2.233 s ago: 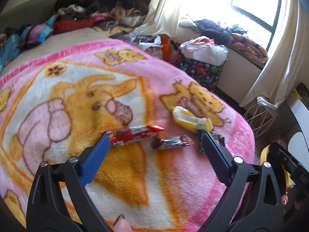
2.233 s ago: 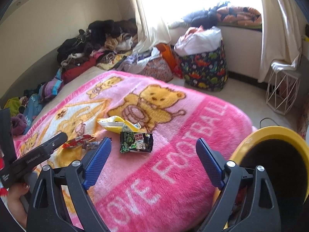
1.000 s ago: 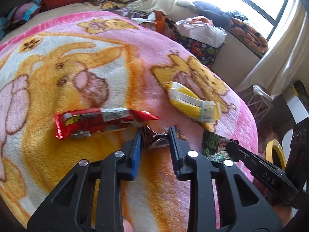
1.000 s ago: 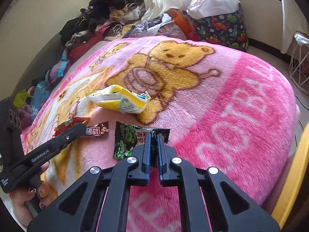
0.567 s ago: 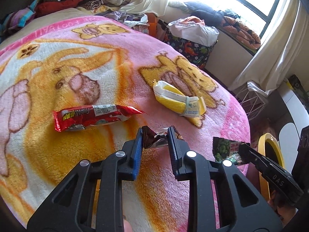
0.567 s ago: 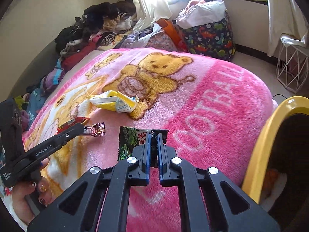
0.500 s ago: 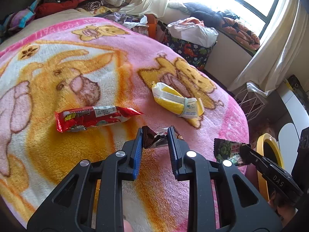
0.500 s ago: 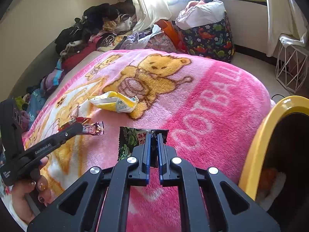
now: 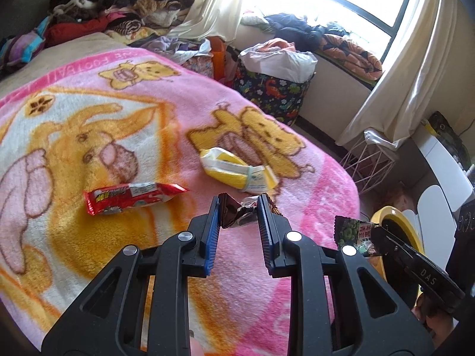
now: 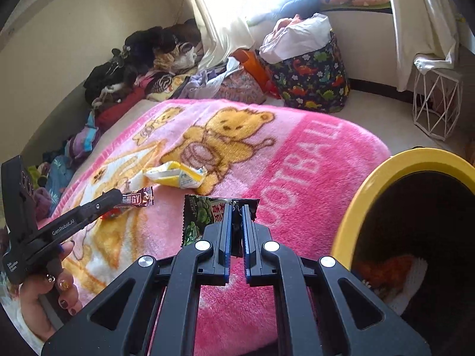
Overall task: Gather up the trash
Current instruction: 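Carry the silver wrapper and green snack packet over the yellow bin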
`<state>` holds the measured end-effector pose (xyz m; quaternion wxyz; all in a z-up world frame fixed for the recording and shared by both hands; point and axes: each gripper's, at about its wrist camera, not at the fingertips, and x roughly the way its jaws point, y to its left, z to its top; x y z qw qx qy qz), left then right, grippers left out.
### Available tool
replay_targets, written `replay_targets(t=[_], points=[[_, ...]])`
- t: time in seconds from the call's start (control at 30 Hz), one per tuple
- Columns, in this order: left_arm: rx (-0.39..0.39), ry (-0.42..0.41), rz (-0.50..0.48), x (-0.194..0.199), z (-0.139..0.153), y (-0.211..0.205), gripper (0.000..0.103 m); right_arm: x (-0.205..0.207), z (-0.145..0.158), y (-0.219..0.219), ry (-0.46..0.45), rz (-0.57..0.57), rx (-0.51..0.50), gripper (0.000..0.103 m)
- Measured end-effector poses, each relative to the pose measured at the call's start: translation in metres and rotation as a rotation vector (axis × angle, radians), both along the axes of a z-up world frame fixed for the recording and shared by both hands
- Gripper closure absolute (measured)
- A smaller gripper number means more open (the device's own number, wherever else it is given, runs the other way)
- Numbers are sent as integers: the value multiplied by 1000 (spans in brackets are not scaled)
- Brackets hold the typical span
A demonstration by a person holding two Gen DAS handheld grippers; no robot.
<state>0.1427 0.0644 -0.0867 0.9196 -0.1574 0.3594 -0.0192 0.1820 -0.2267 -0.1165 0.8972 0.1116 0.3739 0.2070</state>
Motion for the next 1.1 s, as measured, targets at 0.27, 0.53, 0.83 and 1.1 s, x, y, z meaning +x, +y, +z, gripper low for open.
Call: replay_targets(t=[0.27, 0.53, 0.83, 1.1], points=[[10, -41, -45, -4, 18, -22, 85, -11, 9, -24, -25, -41, 3, 97], [11, -72, -92, -9, 30, -44, 85, -21, 17, -50, -46, -91, 14, 97], [15, -96, -147, -14, 40, -71, 85, -31, 23, -78, -59, -144, 27, 97], [21, -106, -192, -17, 44, -91, 85, -40, 29, -102, -80, -186, 26, 97]])
